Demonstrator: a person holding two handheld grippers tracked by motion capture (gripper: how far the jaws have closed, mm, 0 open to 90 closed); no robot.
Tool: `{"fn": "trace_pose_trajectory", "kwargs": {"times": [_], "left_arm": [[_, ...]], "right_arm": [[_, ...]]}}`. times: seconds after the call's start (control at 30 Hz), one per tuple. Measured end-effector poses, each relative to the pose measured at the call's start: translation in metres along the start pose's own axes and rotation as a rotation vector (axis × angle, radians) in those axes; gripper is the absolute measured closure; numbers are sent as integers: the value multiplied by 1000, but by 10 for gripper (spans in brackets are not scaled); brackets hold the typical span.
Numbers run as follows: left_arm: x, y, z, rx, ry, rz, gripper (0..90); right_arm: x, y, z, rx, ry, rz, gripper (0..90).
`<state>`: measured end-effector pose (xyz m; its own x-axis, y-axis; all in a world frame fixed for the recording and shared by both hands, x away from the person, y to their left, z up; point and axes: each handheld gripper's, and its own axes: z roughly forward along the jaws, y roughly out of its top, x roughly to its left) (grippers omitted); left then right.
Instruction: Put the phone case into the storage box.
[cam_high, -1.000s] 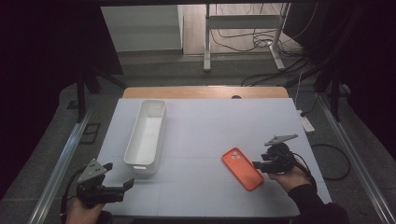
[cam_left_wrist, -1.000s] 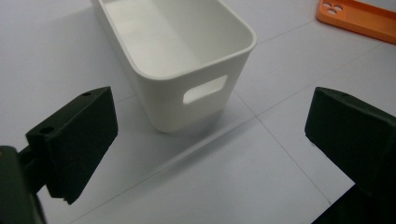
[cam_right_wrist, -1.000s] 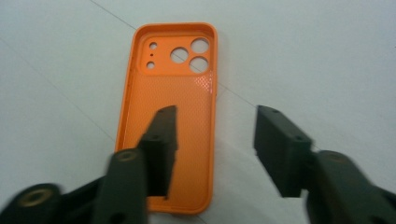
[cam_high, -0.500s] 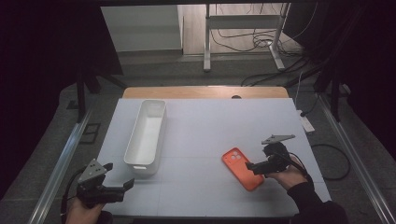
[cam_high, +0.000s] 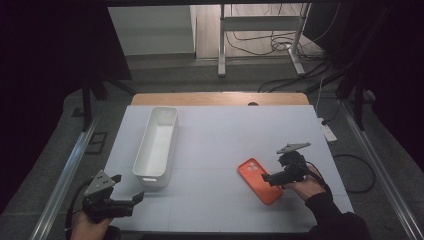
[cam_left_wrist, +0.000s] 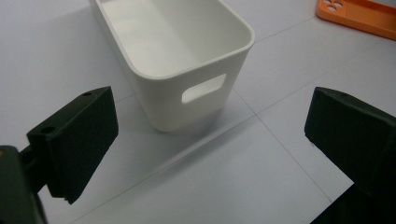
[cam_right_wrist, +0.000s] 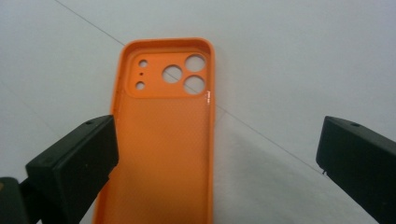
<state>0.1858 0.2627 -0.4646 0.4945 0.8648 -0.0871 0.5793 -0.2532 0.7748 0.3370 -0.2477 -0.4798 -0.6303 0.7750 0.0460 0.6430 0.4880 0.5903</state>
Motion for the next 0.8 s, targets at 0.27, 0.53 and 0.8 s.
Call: {"fn": "trace_pose_trajectory", "kwargs": {"times": [0.27, 0.53, 0.8], "left_arm": [[0, 0, 0, 0, -2, -1, 34], [0, 0, 0, 0, -2, 0, 34], [0, 0, 0, 1, -3, 0, 34]], "right_arm": [[0, 0, 13, 55, -23, -18, 0], [0, -4, 27, 122, -13, -41, 0], [0, -6, 37, 184, -34, -35, 0]]}}
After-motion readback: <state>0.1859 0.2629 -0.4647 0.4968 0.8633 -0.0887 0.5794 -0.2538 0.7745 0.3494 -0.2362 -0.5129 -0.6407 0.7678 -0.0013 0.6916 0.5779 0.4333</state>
